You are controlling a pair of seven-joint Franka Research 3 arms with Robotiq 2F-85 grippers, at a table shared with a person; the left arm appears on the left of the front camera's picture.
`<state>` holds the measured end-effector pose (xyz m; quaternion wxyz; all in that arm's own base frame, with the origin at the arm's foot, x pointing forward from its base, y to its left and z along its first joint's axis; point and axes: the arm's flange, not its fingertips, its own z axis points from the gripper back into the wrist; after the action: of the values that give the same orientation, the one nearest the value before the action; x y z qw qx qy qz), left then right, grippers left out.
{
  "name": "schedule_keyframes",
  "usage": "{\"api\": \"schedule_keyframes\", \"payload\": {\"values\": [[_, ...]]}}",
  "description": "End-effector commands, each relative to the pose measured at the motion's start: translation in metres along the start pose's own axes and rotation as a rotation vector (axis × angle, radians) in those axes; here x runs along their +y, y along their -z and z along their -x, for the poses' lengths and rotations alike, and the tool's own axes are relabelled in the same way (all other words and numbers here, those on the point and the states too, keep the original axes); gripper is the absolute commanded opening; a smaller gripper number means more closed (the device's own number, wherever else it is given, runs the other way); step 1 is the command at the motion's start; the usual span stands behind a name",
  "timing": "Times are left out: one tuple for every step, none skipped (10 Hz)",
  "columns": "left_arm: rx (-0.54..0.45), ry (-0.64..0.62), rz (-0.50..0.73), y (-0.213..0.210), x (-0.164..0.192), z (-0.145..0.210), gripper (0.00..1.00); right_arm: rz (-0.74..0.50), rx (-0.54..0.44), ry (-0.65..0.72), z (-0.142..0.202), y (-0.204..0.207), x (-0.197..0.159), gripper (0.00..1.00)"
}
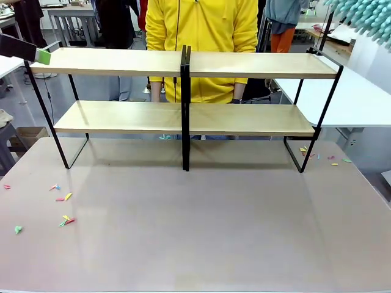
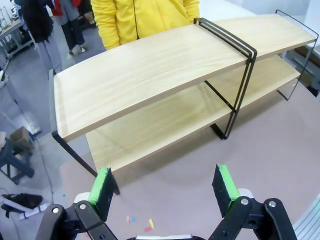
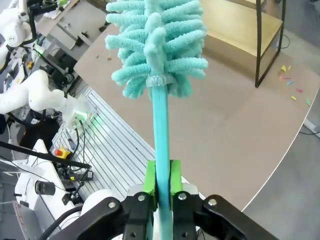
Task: Clean the shelves.
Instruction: Place the Duster on the table.
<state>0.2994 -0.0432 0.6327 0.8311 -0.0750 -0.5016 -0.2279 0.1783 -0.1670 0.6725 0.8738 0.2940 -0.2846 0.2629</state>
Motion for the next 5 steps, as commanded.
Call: {"api": "schedule_keyframes", "payload": {"values": [[-0.004, -0.001, -0.005, 0.0001, 0.0000, 0.0008, 1.00, 0.019, 0.008, -0.001, -0.0001, -0.0087, -0.0014, 0.13], [-0.004, -0.001, -0.005, 0.0001, 0.0000, 0.0008, 1.00, 0.019, 0.008, -0.001, -0.0001, -0.0087, -0.0014, 0.13], [-0.004, -0.001, -0.005, 0.0001, 0.0000, 0.0008, 1.00, 0.019, 0.008, -0.001, -0.0001, -0.0087, -0.0014, 0.13], [-0.004, -0.001, -0.005, 0.0001, 0.0000, 0.0008, 1.00, 0.019, 0.008, -0.001, -0.0001, -0.0087, -0.0014, 0.13], [-0.004, -0.001, -0.005, 0.0001, 0.0000, 0.0008, 1.00, 0.019, 0.008, -0.001, -0.0001, -0.0087, -0.0014, 0.13]]}}
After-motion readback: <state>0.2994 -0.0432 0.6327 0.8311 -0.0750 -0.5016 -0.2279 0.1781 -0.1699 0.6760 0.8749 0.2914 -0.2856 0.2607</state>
